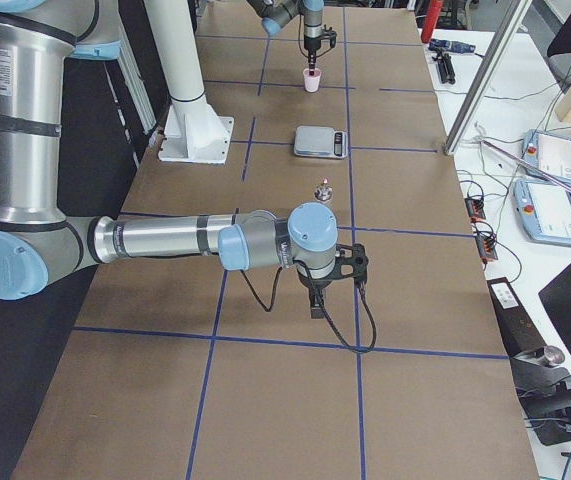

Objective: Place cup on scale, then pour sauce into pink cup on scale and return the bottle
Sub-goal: 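Lift the pink cup with the left gripper and carry it over the scale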

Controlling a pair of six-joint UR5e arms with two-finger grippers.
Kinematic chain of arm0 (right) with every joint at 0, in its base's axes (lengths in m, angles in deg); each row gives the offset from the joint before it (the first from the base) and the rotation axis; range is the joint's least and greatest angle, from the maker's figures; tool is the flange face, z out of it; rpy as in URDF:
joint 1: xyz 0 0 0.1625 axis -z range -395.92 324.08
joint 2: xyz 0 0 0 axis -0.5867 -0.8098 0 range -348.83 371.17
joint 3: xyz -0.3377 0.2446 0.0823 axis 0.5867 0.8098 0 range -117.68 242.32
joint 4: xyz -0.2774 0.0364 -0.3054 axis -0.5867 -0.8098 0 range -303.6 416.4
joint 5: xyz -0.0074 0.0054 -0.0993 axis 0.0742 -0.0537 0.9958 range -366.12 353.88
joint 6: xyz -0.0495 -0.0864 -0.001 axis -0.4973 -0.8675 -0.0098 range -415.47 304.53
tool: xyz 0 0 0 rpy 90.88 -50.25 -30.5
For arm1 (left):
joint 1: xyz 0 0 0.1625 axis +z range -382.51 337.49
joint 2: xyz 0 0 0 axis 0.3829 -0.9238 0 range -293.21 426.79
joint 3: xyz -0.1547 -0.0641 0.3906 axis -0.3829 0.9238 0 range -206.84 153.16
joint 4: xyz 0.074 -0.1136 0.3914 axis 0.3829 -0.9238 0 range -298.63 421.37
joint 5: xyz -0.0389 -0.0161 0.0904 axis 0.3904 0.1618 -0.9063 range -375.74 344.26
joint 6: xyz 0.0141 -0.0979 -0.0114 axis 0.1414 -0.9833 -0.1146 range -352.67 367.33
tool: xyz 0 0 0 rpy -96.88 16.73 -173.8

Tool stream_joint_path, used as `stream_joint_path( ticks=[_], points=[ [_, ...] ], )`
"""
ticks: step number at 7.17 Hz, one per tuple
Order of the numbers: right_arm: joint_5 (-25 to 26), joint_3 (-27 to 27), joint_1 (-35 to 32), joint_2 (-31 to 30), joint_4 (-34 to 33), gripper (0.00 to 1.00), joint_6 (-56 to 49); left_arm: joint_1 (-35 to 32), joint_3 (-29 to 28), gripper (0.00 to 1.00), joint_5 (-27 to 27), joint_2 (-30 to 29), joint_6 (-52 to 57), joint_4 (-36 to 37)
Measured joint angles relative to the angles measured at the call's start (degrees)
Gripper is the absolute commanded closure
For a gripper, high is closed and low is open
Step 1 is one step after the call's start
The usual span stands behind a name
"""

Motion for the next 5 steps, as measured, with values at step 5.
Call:
stream_joint_path(
  ticks=[5],
  points=[
    [0.0, -1.4, 0.0, 0.2, 0.0, 0.0, 0.0, -1.4, 12.3, 1.0, 2.7, -4.7, 0.1, 16.6]
  ],
)
